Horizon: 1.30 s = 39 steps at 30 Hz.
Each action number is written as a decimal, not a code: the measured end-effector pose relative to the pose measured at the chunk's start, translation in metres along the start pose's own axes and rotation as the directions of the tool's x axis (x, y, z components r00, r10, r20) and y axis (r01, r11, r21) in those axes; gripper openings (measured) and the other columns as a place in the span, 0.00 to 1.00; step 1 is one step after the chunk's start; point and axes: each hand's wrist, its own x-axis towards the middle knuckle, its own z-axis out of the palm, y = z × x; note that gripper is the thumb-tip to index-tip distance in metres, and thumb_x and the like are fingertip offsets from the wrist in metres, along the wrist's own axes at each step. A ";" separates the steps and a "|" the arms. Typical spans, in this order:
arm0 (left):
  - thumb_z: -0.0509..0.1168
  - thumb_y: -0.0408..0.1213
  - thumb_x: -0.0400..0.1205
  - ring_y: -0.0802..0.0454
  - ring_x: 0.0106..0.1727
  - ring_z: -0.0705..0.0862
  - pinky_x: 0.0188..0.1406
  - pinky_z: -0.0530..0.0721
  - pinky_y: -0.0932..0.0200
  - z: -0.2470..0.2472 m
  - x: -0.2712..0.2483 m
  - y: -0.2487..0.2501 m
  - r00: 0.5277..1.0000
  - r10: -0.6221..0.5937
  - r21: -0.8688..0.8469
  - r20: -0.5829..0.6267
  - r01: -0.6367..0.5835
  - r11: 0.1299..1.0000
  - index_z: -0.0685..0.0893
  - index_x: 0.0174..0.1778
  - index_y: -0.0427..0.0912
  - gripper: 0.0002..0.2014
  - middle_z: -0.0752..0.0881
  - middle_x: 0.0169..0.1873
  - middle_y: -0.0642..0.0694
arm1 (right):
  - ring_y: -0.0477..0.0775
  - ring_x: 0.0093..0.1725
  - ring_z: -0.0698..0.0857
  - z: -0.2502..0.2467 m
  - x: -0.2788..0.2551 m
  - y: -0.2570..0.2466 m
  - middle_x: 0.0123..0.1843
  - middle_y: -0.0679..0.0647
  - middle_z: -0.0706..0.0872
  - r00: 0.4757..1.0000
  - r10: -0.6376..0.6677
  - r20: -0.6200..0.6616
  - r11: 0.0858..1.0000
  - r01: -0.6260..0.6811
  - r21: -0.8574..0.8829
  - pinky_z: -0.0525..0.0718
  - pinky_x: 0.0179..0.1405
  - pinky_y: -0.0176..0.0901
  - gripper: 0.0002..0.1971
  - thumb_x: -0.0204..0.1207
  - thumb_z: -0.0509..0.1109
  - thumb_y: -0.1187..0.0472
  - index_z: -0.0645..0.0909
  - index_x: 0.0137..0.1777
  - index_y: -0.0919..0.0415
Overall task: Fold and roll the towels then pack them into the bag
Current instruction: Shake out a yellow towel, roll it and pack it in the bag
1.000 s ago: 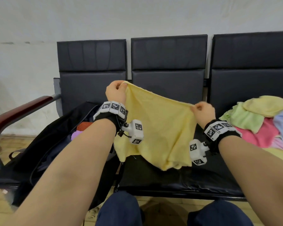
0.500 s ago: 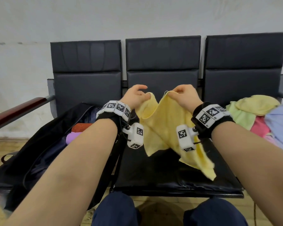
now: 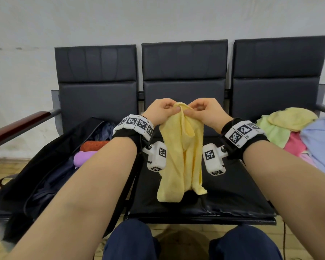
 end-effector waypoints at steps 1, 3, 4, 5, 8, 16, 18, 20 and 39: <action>0.68 0.37 0.82 0.50 0.46 0.86 0.54 0.86 0.48 -0.002 0.000 -0.001 1.000 0.007 -0.049 -0.016 -0.008 0.999 0.85 0.48 0.43 0.03 0.87 0.42 0.44 | 0.46 0.39 0.88 0.000 -0.001 0.004 0.41 0.54 0.90 0.999 0.035 0.035 0.999 -0.035 0.000 0.87 0.43 0.38 0.04 0.73 0.77 0.60 0.87 0.45 0.59; 0.67 0.35 0.82 0.51 0.44 0.86 0.52 0.86 0.52 -0.004 0.000 0.000 0.998 0.023 -0.166 -0.066 -0.034 0.985 0.84 0.47 0.43 0.02 0.87 0.41 0.44 | 0.44 0.39 0.89 0.001 -0.004 0.012 0.41 0.53 0.91 0.993 0.093 0.071 0.996 -0.092 -0.008 0.86 0.44 0.39 0.01 0.75 0.75 0.61 0.87 0.45 0.58; 0.67 0.34 0.82 0.53 0.42 0.85 0.51 0.85 0.55 -0.005 -0.001 0.002 0.994 0.031 -0.213 -0.102 -0.052 0.976 0.84 0.46 0.43 0.02 0.86 0.40 0.46 | 0.44 0.38 0.89 0.002 -0.005 0.016 0.40 0.52 0.91 0.993 0.105 0.062 0.994 -0.103 -0.022 0.86 0.44 0.40 0.01 0.76 0.74 0.62 0.87 0.44 0.57; 0.67 0.33 0.83 0.54 0.41 0.85 0.50 0.85 0.56 -0.007 0.000 0.002 0.990 0.036 -0.242 -0.139 -0.069 0.968 0.84 0.45 0.44 0.03 0.86 0.39 0.47 | 0.45 0.39 0.89 0.003 -0.006 0.022 0.40 0.52 0.91 0.992 0.115 0.042 0.993 -0.114 -0.034 0.87 0.46 0.42 0.03 0.77 0.73 0.62 0.87 0.43 0.57; 0.66 0.33 0.83 0.54 0.44 0.85 0.51 0.85 0.58 -0.013 0.001 0.003 0.972 0.041 -0.287 -0.232 -0.109 0.952 0.85 0.45 0.46 0.04 0.87 0.41 0.48 | 0.54 0.46 0.91 0.001 -0.007 0.039 0.43 0.56 0.91 0.986 0.168 -0.001 0.983 -0.168 -0.078 0.89 0.52 0.49 0.03 0.76 0.74 0.61 0.88 0.44 0.59; 0.65 0.37 0.81 0.58 0.40 0.81 0.50 0.82 0.58 -0.037 0.008 -0.019 0.819 -0.091 -0.009 -0.567 0.105 0.994 0.84 0.58 0.36 0.12 0.84 0.39 0.50 | 0.54 0.47 0.87 -0.014 -0.007 0.063 0.43 0.54 0.88 0.950 0.196 -0.242 0.966 -0.230 -0.118 0.86 0.55 0.52 0.05 0.74 0.76 0.58 0.82 0.40 0.53; 0.67 0.37 0.80 0.58 0.44 0.81 0.52 0.80 0.61 -0.030 0.006 -0.022 0.863 -0.143 0.002 -0.485 0.165 0.986 0.79 0.65 0.39 0.17 0.84 0.40 0.49 | 0.52 0.44 0.86 -0.014 -0.006 0.056 0.41 0.54 0.86 0.959 0.156 -0.238 0.980 -0.180 -0.084 0.85 0.50 0.47 0.04 0.76 0.74 0.59 0.83 0.41 0.56; 0.70 0.38 0.79 0.60 0.44 0.82 0.50 0.80 0.62 -0.020 0.003 -0.023 0.942 -0.165 -0.042 -0.292 0.160 0.986 0.77 0.68 0.41 0.21 0.85 0.37 0.51 | 0.47 0.38 0.82 -0.009 -0.004 0.046 0.37 0.53 0.83 0.974 0.088 -0.209 0.993 -0.104 -0.064 0.81 0.42 0.39 0.02 0.76 0.74 0.60 0.84 0.43 0.57; 0.69 0.37 0.81 0.50 0.48 0.82 0.54 0.82 0.52 0.017 0.011 -0.009 0.966 -0.140 -0.021 -0.218 0.139 0.990 0.85 0.50 0.41 0.05 0.84 0.45 0.45 | 0.51 0.34 0.86 -0.009 -0.013 0.047 0.38 0.57 0.87 0.976 0.212 -0.044 0.953 -0.217 -0.213 0.88 0.33 0.43 0.07 0.80 0.66 0.66 0.85 0.46 0.61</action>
